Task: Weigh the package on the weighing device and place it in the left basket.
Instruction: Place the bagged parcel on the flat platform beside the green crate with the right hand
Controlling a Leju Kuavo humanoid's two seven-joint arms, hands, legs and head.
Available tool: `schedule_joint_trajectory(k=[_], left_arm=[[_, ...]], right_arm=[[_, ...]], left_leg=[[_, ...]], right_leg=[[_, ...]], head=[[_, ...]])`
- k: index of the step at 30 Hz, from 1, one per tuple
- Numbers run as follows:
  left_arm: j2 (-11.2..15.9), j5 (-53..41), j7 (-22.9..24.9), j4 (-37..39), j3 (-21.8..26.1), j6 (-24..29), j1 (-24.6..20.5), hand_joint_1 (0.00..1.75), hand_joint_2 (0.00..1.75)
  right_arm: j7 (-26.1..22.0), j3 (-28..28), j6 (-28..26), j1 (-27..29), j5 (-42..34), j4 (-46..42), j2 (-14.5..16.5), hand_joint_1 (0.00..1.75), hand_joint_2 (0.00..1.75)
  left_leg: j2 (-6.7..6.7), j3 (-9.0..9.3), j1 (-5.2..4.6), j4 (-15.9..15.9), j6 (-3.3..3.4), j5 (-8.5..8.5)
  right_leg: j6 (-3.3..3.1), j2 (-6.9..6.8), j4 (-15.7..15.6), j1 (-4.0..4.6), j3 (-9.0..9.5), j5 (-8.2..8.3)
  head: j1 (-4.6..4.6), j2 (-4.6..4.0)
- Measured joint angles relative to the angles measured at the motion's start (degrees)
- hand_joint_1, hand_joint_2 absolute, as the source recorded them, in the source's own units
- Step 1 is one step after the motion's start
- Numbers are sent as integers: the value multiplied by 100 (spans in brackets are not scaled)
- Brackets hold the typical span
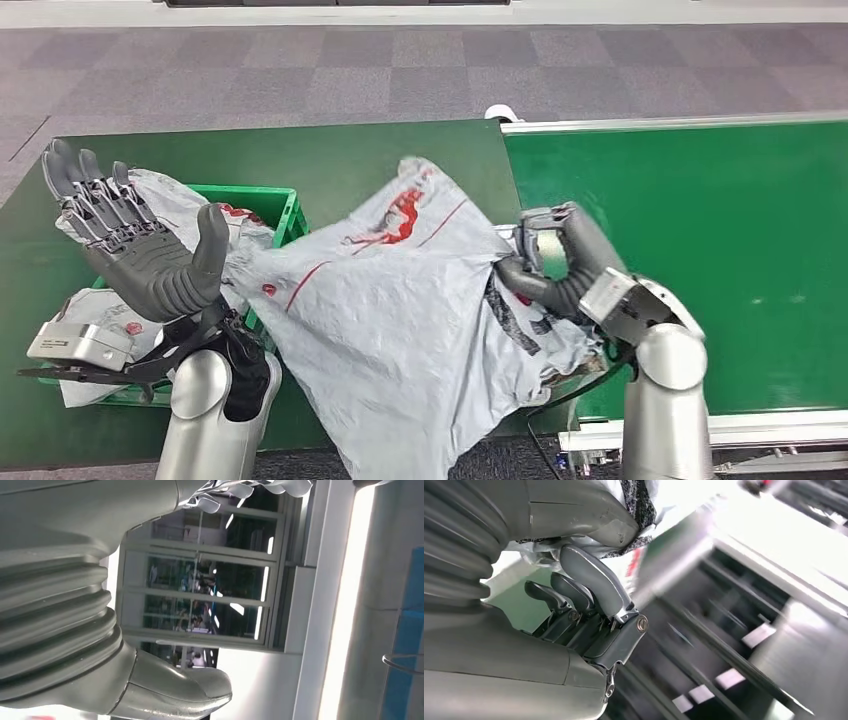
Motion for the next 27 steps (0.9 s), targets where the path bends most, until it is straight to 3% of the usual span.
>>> schedule_joint_trajectory(k=[8,16,24,25,27], left_arm=[[-146,14,0,116,187,-180,3,0,175],[-158,14,0,261,254,-276,2,0,175],[-159,0,0,319,325,-356,9,0,175],[-159,-6,0,324,331,-369,10,0,175],[-160,-25,0,330,344,-398,12,0,175]], right_arm=[[307,75,0,14,99,1167,-213,175,175],[835,-427,0,103,1465,1379,-329,175,175],[1165,-705,0,91,2016,1646,-346,175,175],[1087,-768,0,91,2153,1643,-339,160,175],[801,-957,0,90,2391,1590,-281,76,175]], left_leg=[[-2,-3,0,0,-3,-3],[0,-6,0,0,-2,-7],[0,-4,0,0,-3,-6],[-1,-4,0,0,-3,-6],[-3,-5,0,0,-3,-6]], right_leg=[[-3,2,0,0,-9,-3],[-1,2,0,0,-10,-5],[-2,1,0,0,-8,-3],[-2,1,0,0,-7,-3],[-2,0,0,0,-6,-3]], head=[[-1,0],[0,0],[0,0],[0,0],[0,0]])
